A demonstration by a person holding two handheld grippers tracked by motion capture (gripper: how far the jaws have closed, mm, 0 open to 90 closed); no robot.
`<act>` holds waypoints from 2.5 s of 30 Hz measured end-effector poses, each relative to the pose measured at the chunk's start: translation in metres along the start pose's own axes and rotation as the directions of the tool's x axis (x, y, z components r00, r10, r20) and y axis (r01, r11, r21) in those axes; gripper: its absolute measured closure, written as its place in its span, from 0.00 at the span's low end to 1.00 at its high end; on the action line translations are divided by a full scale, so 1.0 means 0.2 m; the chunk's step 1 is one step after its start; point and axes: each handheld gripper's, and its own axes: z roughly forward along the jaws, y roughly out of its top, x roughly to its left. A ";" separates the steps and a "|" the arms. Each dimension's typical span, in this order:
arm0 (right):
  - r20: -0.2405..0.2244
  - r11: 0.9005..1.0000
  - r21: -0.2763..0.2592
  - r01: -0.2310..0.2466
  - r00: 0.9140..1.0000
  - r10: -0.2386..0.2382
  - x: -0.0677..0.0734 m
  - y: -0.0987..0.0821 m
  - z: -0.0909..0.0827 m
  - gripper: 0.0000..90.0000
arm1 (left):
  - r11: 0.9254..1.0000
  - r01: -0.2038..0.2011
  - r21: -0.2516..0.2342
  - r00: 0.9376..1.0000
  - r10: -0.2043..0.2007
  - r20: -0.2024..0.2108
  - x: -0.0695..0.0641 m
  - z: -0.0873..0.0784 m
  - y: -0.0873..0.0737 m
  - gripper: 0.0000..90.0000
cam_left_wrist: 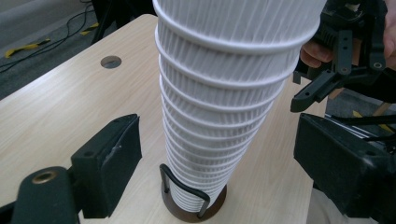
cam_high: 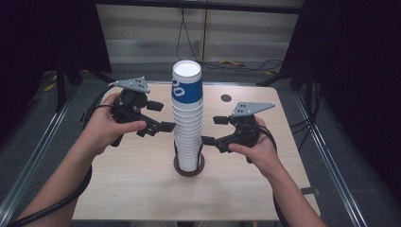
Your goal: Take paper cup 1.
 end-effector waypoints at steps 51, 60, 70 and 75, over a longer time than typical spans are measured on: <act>-0.025 0.997 -0.080 0.019 0.999 -0.021 0.05 0.28 0.07 0.15 | 0.996 -0.086 -0.022 0.996 0.086 0.019 -0.02 0.06 0.30 0.17; -0.006 0.996 -0.094 -0.004 1.000 0.004 0.05 0.28 0.09 0.19 | 0.996 -0.090 -0.024 0.996 0.091 0.013 -0.02 0.02 0.32 0.23; 0.002 0.996 -0.088 0.009 1.000 -0.009 0.05 0.28 0.08 0.20 | 0.996 -0.083 -0.020 0.996 0.084 0.013 -0.02 0.02 0.32 0.23; 0.009 0.996 -0.085 0.016 1.000 -0.016 0.05 0.28 0.08 0.20 | 0.997 -0.074 -0.026 0.997 0.074 0.008 -0.02 0.02 0.33 0.24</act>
